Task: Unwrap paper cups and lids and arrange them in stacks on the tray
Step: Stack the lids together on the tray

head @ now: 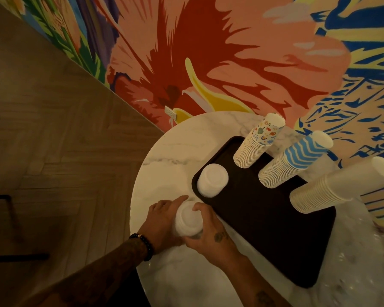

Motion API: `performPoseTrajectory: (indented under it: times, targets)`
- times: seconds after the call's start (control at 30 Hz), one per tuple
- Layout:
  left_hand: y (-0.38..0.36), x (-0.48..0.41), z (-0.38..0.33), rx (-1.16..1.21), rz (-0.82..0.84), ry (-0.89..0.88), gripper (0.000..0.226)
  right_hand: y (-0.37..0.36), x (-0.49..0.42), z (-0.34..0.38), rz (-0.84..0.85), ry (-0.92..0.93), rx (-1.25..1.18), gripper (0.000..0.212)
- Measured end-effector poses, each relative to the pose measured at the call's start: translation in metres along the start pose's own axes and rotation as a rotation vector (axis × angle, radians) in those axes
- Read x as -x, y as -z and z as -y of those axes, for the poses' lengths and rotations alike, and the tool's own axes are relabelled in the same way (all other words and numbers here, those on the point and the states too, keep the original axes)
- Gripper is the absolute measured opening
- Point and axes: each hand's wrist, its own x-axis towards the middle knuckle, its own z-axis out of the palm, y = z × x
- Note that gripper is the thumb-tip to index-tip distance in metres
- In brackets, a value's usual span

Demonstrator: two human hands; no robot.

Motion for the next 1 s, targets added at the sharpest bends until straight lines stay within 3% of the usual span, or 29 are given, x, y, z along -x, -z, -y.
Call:
performPoseTrajectory:
  times: [0.63, 0.87, 1.0]
  targets:
    - [0.02, -0.004, -0.011, 0.405, 0.099, 0.023, 0.115, 0.004, -0.007, -0.005, -0.077, -0.049, -0.207, 0.083]
    - [0.028, -0.002, -0.004, 0.61, 0.217, 0.029, 0.096, 0.006, -0.001, -0.005, -0.077, -0.044, -0.262, 0.085]
    - [0.033, 0.0, -0.003, 0.8, 0.199, 0.144, 0.081, 0.007, 0.002, -0.005, -0.092, -0.057, -0.357, 0.085]
